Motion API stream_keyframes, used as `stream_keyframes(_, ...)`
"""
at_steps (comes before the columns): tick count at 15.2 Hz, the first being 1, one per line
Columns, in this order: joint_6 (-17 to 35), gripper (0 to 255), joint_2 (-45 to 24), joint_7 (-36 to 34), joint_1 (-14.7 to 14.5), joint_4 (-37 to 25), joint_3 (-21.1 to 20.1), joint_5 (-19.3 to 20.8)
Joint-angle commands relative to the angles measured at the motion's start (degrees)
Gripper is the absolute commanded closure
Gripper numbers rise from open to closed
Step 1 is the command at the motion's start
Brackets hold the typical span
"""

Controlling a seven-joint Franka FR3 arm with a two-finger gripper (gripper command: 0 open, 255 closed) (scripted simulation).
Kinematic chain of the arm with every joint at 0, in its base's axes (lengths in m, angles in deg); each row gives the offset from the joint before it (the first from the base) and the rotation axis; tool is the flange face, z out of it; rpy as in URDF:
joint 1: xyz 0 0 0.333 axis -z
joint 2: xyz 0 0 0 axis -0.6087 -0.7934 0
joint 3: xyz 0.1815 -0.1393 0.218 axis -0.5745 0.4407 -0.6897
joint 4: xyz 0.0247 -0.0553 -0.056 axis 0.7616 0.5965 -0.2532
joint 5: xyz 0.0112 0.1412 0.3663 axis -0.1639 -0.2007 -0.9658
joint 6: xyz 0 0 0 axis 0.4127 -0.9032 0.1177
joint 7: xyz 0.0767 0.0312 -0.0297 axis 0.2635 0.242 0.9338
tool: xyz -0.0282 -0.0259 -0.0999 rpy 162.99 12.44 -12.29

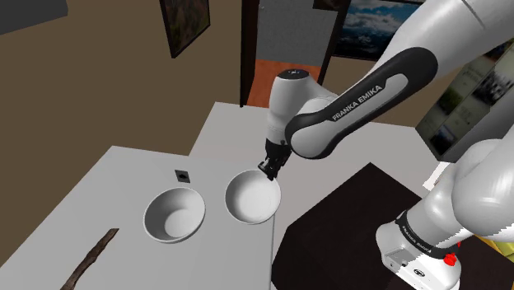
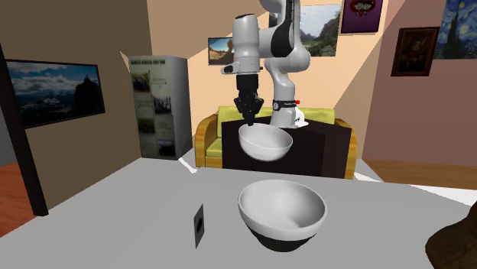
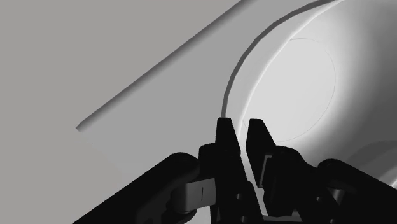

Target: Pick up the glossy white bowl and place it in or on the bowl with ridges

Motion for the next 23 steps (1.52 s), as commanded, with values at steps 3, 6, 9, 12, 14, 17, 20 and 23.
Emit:
stream_keyframes(3,-3.57,255,2.94,0.72,-0.08,-0.73,0.01,-1.17)
stream_keyframes(6,-6.26,255,5.13,1.19,-0.17,-1.28,0.13,-1.90)
stream_keyframes(9,-8.11,255,2.54,-1.51,-0.60,-5.76,-0.82,-0.45)
stream_keyframes(12,-10.38,255,-2.13,-5.56,-1.47,-12.61,-1.94,2.13)
stream_keyframes(14,-12.09,255,-5.36,-8.13,-2.29,-17.42,-2.44,3.89)
stream_keyframes(17,-15.00,255,-10.36,-11.68,-3.84,-25.06,-2.88,6.48)
stream_keyframes(20,-18.32,255,-15.59,-14.79,-5.79,-33.29,-2.99,8.89)
stream_keyframes(23,-22.12,255,-21.10,-17.42,-8.11,-42.28,-2.85,11.07)
